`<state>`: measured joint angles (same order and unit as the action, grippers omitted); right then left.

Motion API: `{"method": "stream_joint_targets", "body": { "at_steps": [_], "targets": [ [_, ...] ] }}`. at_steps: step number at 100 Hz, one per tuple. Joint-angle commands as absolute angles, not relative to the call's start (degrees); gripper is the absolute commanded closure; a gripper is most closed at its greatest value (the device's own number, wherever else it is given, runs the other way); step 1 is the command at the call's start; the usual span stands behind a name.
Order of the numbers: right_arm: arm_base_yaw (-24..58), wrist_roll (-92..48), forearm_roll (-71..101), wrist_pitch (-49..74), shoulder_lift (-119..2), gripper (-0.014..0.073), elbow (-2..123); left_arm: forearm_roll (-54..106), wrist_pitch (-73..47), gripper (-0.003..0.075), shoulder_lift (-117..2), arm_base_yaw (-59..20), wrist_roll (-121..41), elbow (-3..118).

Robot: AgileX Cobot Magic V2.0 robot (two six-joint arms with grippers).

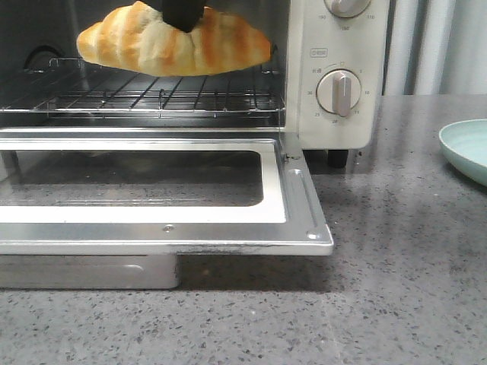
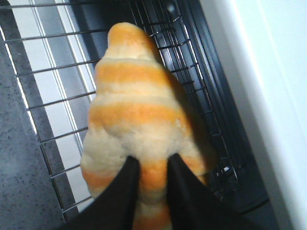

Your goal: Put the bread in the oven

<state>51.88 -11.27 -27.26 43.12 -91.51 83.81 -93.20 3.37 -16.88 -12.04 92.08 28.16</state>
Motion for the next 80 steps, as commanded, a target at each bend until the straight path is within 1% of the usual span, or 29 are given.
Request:
{"method": "stream_joint_targets", "body": {
  "at_steps": [1, 6, 10, 30, 46, 64, 80],
  "targets": [
    [51.68, -10.96, -29.45, 38.88, -89.10, 0.0277, 85.81, -91.94, 3.40, 0.0741, -17.46, -12.04, 92.77, 29.69],
    [51.68, -10.96, -29.45, 38.46, -89.10, 0.0225, 85.81, -91.94, 3.40, 0.0741, -17.46, -12.04, 92.77, 29.69],
    [51.68, -10.96, -29.45, 38.31, -89.10, 0.0209, 85.81, -91.94, 3.40, 0.0741, -17.46, -12.04, 92.77, 29.69],
    [51.79, -10.96, -29.45, 38.31, -89.10, 0.0214, 85.81, -91.94, 3.40, 0.0741, -17.46, -12.04, 92.77, 29.69],
    [52.50, -10.96, -26.28, 39.19, -88.29, 0.0214, 86.07, -91.94, 3.40, 0.0742, -17.36, -12.04, 92.77, 29.69],
    [56.23, -10.96, -25.74, 40.84, -86.23, 0.0214, 86.15, -91.94, 1.74, 0.0742, -15.43, -12.04, 92.77, 29.69],
    [60.38, -10.96, -25.63, 44.67, -83.57, 0.0214, 86.15, -91.94, -2.75, 0.0741, -11.18, -12.04, 92.77, 27.53]
  ]
}}
